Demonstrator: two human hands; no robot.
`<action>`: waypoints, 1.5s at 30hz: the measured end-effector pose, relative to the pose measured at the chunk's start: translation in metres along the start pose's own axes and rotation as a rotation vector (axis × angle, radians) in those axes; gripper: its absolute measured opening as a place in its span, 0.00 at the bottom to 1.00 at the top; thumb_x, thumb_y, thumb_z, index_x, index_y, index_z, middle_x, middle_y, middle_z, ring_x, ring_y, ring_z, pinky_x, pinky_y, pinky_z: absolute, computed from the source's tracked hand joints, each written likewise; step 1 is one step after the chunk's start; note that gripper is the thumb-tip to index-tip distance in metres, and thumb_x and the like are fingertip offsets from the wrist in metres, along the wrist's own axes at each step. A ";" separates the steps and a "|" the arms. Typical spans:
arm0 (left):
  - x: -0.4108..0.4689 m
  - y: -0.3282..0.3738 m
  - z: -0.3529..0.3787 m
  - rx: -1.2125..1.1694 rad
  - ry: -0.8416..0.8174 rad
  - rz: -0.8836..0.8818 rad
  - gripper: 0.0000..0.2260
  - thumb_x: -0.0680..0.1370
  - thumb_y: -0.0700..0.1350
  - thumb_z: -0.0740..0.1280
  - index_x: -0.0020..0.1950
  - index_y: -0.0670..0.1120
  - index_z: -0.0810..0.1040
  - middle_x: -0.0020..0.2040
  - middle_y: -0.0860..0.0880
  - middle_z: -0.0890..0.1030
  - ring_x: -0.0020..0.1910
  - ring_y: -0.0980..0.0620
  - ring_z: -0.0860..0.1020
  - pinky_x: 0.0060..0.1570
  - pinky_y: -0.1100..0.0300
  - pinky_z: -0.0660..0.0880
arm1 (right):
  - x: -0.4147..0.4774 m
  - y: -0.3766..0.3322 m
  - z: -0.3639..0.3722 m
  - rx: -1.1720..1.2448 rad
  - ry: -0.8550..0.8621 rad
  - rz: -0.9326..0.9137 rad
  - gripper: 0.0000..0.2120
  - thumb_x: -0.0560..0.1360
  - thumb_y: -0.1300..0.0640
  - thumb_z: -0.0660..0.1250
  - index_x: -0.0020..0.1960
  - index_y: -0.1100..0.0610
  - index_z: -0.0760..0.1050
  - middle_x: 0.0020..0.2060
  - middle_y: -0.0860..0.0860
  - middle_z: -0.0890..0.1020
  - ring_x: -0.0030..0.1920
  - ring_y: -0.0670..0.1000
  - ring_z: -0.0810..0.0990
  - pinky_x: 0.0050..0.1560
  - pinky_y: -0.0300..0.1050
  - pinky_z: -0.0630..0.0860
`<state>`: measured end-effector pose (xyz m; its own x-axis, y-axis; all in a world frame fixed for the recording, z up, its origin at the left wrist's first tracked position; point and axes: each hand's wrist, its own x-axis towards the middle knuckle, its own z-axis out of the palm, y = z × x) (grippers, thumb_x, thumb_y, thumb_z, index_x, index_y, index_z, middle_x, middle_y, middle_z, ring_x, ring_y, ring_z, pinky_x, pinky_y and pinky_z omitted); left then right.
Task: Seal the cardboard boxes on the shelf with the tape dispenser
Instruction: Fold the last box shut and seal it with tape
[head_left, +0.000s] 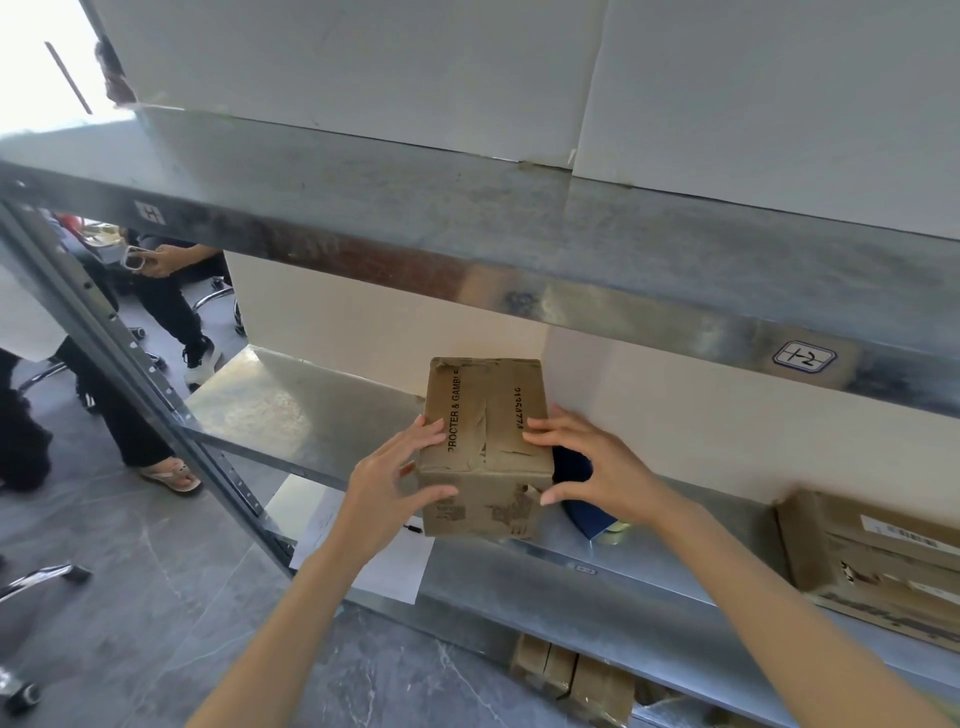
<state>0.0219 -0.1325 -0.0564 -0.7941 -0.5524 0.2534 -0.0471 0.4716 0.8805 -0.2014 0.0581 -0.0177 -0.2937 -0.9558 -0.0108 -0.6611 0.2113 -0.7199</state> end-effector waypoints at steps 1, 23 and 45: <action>0.001 -0.002 -0.004 0.039 -0.010 0.022 0.25 0.69 0.53 0.76 0.66 0.58 0.76 0.68 0.69 0.73 0.73 0.64 0.65 0.66 0.62 0.72 | 0.002 -0.001 0.000 -0.008 0.004 -0.004 0.30 0.66 0.45 0.77 0.66 0.36 0.71 0.68 0.28 0.67 0.75 0.33 0.55 0.75 0.38 0.53; -0.021 0.000 -0.001 0.366 0.254 -0.003 0.32 0.69 0.70 0.68 0.68 0.55 0.75 0.73 0.59 0.69 0.78 0.56 0.58 0.69 0.61 0.62 | 0.041 -0.037 0.049 -0.348 0.146 -0.220 0.29 0.70 0.46 0.76 0.69 0.46 0.73 0.67 0.44 0.70 0.71 0.46 0.64 0.69 0.50 0.68; 0.015 0.007 -0.012 -0.093 0.417 -0.232 0.26 0.68 0.41 0.80 0.62 0.46 0.72 0.62 0.52 0.68 0.55 0.61 0.77 0.53 0.74 0.74 | 0.029 -0.017 0.061 -0.316 0.312 -0.264 0.32 0.67 0.46 0.78 0.69 0.45 0.74 0.58 0.47 0.72 0.61 0.48 0.69 0.56 0.51 0.78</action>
<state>0.0171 -0.1454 -0.0421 -0.4581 -0.8728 0.1685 -0.1247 0.2508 0.9600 -0.1568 0.0138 -0.0478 -0.2487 -0.8885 0.3858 -0.9029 0.0684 -0.4244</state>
